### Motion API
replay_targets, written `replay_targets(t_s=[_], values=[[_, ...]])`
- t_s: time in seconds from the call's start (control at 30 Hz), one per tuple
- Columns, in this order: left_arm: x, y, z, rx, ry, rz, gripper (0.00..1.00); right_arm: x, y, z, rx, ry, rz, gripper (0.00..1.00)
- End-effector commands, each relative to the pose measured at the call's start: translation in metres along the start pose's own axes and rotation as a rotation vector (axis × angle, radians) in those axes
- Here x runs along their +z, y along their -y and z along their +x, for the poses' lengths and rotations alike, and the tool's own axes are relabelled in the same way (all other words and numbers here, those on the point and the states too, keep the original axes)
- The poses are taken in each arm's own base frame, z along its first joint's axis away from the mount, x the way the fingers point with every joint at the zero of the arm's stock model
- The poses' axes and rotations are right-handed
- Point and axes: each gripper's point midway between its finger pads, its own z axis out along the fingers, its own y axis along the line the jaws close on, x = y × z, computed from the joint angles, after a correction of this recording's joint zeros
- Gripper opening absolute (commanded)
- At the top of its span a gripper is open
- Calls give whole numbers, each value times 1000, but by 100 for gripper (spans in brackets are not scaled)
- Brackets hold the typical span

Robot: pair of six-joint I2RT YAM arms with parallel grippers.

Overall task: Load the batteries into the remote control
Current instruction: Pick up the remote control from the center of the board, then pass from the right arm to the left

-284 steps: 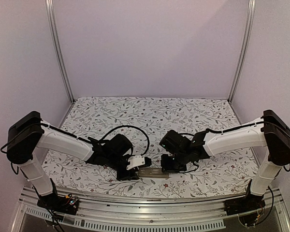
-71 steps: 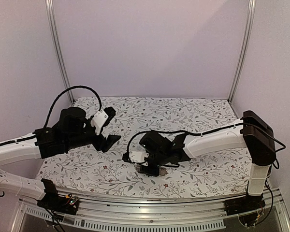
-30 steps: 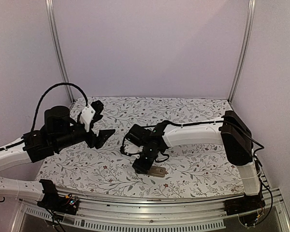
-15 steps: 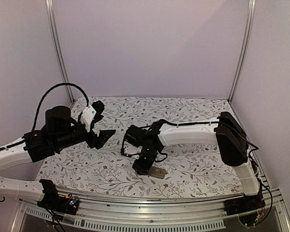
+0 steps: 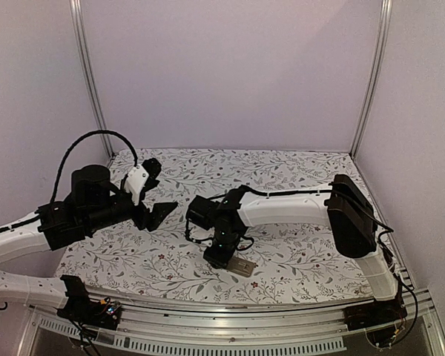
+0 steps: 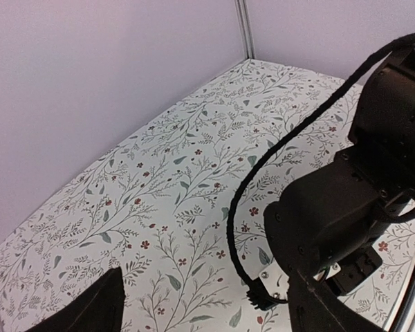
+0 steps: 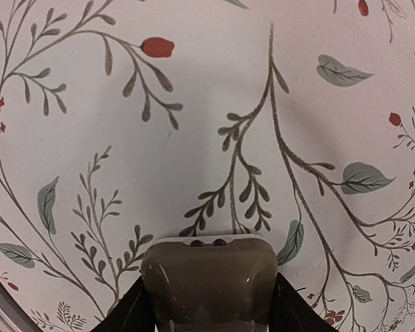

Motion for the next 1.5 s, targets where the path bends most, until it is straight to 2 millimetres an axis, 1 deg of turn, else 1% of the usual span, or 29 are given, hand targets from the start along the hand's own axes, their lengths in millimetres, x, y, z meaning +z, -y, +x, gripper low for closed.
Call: replay_targets(t_s=[0.0,0.13,0.27,0.37,0.4,0.47,0.5,0.6,0.63,0.7,0.83,0.87,0.93,0.97,1.03,1.07,1.1,1.13,1.2,1.27,1.33,1.37,1.47], values=[[1,-2,6,4,-8,0,81,11,0,7,7,-40,12,44],[0,-2,6,2,-9,0,81,5,0,1,17,-13,10,43],[-1,-2,5,-3,-1,-1,81,-7,5,-11,42,51,15,41],[-1,-2,4,-7,5,1,81,-28,15,-24,88,147,1,39],[-1,-2,4,-10,7,4,81,-41,19,-30,119,193,-5,39],[-1,0,4,-13,6,13,81,-57,25,-38,155,267,-12,39],[-1,1,4,-18,8,17,81,-71,29,-43,167,314,-10,39],[-1,4,3,-22,18,33,81,-96,41,-51,208,410,-1,39],[-2,5,2,-25,24,41,81,-109,44,-54,218,451,-1,38],[-2,9,-1,-31,39,62,81,-126,50,-59,233,513,11,38],[1,16,-8,-66,65,110,81,-178,68,-72,293,683,86,38],[2,18,-12,-87,77,121,81,-200,75,-74,324,743,110,39],[3,17,-26,-148,126,121,81,-232,88,-76,384,841,158,38],[3,18,-33,-183,151,131,81,-254,93,-76,414,905,177,38],[2,22,-47,-233,214,147,81,-282,102,-76,478,1009,193,38],[1,25,-55,-242,250,151,81,-293,104,-76,500,1054,197,37],[2,23,-61,-250,279,119,81,-307,107,-74,528,1103,205,37],[2,24,-71,-247,318,99,82,-315,108,-74,542,1140,207,36],[6,26,-80,-235,345,68,82,-333,109,-70,571,1208,230,36],[15,28,-88,-232,346,61,82,-342,109,-68,585,1244,245,35],[23,35,-94,-228,341,83,82,-345,107,-68,581,1249,253,35],[25,38,-98,-228,346,98,83,-351,106,-70,582,1277,247,35],[28,49,-108,-240,384,151,83,-355,101,-71,584,1291,241,35]])
